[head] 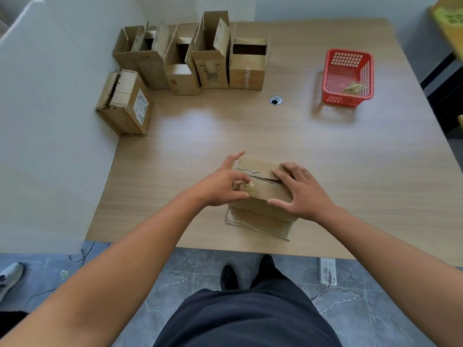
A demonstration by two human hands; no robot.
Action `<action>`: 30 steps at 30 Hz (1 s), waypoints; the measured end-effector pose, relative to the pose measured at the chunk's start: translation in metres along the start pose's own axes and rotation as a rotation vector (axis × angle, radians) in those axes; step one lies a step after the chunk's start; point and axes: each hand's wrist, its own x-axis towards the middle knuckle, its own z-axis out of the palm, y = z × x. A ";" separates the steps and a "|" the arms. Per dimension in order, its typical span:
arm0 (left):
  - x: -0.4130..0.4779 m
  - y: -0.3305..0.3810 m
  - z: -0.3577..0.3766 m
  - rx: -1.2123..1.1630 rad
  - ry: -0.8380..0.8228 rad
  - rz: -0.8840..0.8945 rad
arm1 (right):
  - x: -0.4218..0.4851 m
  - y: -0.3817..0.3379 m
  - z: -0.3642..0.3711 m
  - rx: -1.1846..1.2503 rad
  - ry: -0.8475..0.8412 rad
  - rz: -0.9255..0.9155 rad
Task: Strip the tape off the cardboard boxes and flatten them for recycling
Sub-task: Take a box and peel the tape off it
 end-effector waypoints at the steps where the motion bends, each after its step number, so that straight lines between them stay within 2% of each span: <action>1: 0.006 0.002 0.001 0.120 -0.024 0.012 | -0.003 0.002 0.001 -0.023 0.003 0.000; 3: 0.012 0.006 0.003 0.246 -0.067 0.000 | -0.006 0.003 0.005 -0.020 -0.007 0.014; 6: 0.010 0.010 0.007 0.202 -0.092 0.011 | -0.007 0.002 0.010 0.053 0.016 0.033; 12: 0.002 0.017 0.010 0.262 0.006 0.019 | -0.004 0.000 0.018 0.145 0.126 0.046; 17: 0.011 0.027 0.014 0.219 0.144 -0.028 | -0.005 0.005 0.021 0.196 0.151 0.036; 21: -0.001 0.024 0.028 0.222 0.319 0.052 | -0.002 0.002 0.017 0.158 0.104 0.060; 25: -0.009 0.026 0.046 0.347 0.480 0.126 | -0.004 -0.002 0.019 0.123 0.124 0.038; 30: -0.001 0.035 0.050 0.056 0.320 -0.191 | -0.005 -0.003 0.020 0.113 0.134 0.027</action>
